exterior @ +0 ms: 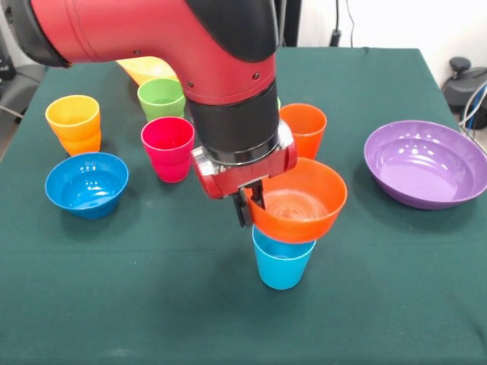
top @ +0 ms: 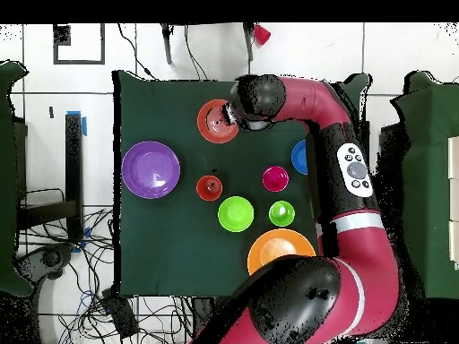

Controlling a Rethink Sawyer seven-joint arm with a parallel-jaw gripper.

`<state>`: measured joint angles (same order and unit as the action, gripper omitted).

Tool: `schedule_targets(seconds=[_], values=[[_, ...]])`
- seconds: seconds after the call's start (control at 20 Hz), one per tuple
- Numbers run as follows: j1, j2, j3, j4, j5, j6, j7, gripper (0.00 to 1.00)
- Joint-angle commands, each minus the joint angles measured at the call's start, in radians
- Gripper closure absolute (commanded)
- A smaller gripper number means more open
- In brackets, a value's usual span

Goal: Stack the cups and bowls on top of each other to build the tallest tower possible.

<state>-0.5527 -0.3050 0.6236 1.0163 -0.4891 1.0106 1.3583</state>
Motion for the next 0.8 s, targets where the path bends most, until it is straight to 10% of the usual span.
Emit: schedule_targets(seconds=[0.05,0.8], values=[[0.030,0.094,-0.034,-0.186,0.006,0.178,-0.043,1.00],[0.026,0.137,-0.027,-0.244,0.016,0.171,-0.079,1.00]])
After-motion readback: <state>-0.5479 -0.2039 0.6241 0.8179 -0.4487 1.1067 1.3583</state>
